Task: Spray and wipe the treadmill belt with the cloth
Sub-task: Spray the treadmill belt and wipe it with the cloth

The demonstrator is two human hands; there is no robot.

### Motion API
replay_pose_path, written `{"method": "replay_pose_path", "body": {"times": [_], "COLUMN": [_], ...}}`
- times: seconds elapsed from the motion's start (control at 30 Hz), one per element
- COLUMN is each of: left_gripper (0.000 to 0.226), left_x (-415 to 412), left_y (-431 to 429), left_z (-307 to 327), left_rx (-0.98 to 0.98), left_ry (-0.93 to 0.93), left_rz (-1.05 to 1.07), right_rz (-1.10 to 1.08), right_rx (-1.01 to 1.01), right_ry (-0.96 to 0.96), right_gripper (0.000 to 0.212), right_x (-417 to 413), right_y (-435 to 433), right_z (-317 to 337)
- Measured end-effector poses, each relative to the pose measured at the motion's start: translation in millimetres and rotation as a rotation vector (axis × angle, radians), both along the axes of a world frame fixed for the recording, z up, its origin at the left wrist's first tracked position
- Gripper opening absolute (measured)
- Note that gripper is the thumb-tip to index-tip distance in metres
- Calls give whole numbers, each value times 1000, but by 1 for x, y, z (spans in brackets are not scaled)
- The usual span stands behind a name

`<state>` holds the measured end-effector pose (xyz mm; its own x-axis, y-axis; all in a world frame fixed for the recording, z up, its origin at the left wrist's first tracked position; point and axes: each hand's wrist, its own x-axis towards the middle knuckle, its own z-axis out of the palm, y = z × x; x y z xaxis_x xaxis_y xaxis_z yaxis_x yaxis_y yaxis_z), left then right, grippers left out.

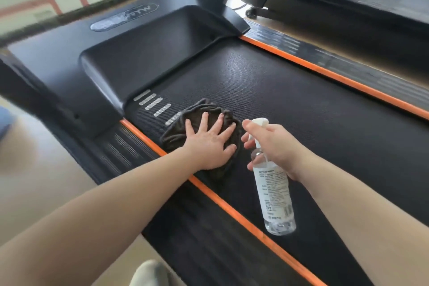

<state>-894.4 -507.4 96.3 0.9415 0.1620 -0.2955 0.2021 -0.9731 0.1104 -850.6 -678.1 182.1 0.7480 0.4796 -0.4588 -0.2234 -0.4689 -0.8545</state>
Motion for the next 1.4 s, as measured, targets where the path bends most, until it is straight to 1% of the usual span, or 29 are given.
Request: {"method": "replay_pose_path", "body": {"times": [0.1,0.23,0.3,0.37,0.43,0.5,0.53,0.6,0.67,0.7,0.83,0.9,0.97,1.03,1.07,1.13,1.2,1.23,1.27,1.33,1.37,1.4], "left_gripper": [66,65,65,68,75,79,79,73,66,64,60,56,49,40,39,44,48,49,49,44,38,32], "left_x": [-10,-10,-8,-10,-16,-20,-23,-37,-43,-49,-47,-48,-50,-54,-56,-60,-61,-59,-54,-44,-45,-38], "left_y": [-29,-38,-36,-34,-33,-27,-25,-10,-1,10,14,19,21,21,22,23,29,35,45,56,57,48], "left_z": [0,0,2,1,-1,1,2,5,11,12,14,14,15,20,21,23,26,29,32,35,33,32], "left_rx": [-15,-31,-28,-26,-10,-5,-4,65,74,69,17,2,-43,-143,-214,-357,-395,-354,-265,3,98,116], "left_ry": [16,7,-50,-157,-312,-404,-402,-366,-337,-313,-267,-264,-275,-294,-309,-360,-413,-426,-432,-446,-476,-537], "left_rz": [-154,-185,-175,-178,-113,18,60,90,117,153,220,222,205,197,209,253,297,318,343,358,332,240], "right_rz": [25,5,-14,-39,-24,5,18,82,168,210,185,208,207,223,243,258,247,232,212,170,168,150], "right_rx": [8,3,-9,-4,-9,-58,-98,-194,-333,-364,-379,-429,-411,-399,-407,-403,-405,-400,-397,-362,-341,-346], "right_ry": [0,-64,-115,-139,-157,-219,-244,-274,-297,-287,-193,-250,-300,-330,-342,-370,-397,-411,-427,-454,-460,-456], "right_gripper": [43,39,39,37,36,41,48,58,55,52,41,42,43,44,47,53,57,57,56,53,52,49], "right_x": [-14,-18,-15,-14,-14,-11,-10,-6,-1,-1,9,11,9,6,4,3,1,0,1,2,1,3], "right_y": [-17,-43,-51,-53,-49,-40,-35,-14,2,19,36,39,38,36,34,31,26,24,24,22,24,22], "right_z": [0,5,9,13,14,10,7,-3,-7,-11,-18,-22,-23,-20,-19,-17,-16,-18,-15,-15,-16,-15]}}
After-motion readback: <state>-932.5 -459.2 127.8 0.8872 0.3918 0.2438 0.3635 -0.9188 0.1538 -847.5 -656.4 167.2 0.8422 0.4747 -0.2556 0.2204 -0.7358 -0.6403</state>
